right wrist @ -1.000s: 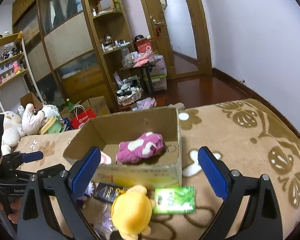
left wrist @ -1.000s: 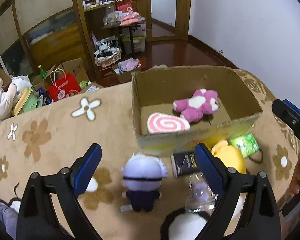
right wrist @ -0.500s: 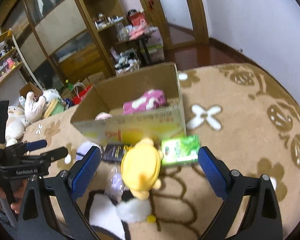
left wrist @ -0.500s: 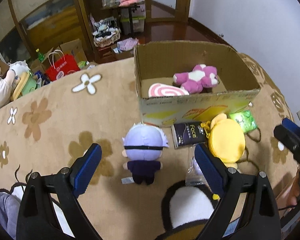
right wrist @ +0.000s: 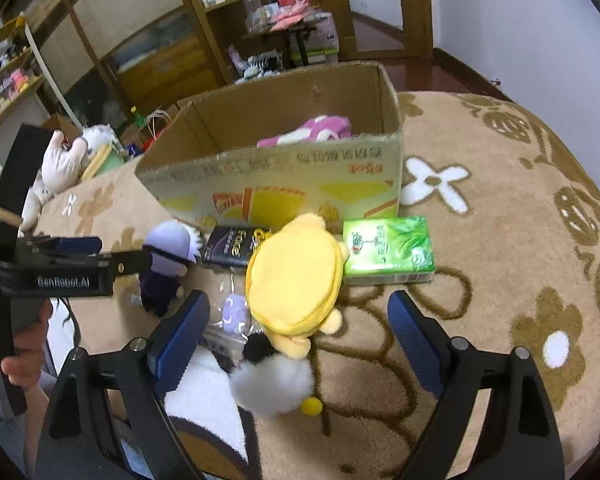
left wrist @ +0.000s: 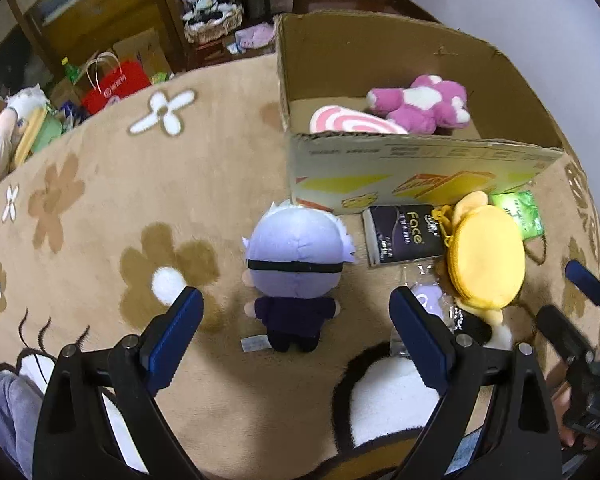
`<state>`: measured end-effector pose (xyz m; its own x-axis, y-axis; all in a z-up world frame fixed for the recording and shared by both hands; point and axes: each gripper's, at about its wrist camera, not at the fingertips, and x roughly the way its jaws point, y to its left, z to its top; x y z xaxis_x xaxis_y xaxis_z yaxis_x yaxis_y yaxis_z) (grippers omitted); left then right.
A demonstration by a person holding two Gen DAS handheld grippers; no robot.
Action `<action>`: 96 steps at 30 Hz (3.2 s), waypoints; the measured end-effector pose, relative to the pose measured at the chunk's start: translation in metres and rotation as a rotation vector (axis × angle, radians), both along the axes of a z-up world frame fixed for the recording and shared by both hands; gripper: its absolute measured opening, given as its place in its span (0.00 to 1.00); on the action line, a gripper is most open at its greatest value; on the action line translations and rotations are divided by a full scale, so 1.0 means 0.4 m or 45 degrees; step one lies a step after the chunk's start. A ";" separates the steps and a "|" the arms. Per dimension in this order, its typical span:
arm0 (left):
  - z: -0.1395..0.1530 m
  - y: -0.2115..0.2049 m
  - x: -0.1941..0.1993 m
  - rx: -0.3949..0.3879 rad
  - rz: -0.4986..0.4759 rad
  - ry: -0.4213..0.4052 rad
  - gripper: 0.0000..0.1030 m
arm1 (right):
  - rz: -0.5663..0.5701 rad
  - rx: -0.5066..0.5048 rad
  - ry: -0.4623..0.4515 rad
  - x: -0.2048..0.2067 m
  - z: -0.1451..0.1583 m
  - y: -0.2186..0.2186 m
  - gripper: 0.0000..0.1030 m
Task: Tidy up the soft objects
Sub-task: 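Lower right tool onto black-white plush while left tool grasps white-haired doll, then lift both plushes and carry them over the cardboard box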
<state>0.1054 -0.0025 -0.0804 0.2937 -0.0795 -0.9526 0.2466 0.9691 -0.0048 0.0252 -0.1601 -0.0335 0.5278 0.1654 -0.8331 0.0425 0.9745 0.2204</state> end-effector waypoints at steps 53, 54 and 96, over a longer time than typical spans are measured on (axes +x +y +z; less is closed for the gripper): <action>-0.096 0.075 0.010 -0.032 0.106 0.053 0.50 | 0.118 -0.007 0.263 -0.021 -0.125 0.053 0.34; -0.083 0.074 0.001 -0.034 0.109 0.031 0.50 | 0.108 -0.008 0.251 -0.026 -0.116 0.047 0.34; 0.280 -0.067 -0.116 -0.075 -0.054 -0.822 0.51 | 0.031 -0.080 -0.439 0.076 0.202 -0.047 0.35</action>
<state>0.0590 -0.0294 0.0316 0.8014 -0.1502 -0.5790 0.2557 0.9611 0.1047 0.0558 -0.1790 0.0475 0.7765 0.1356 -0.6153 -0.0476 0.9864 0.1573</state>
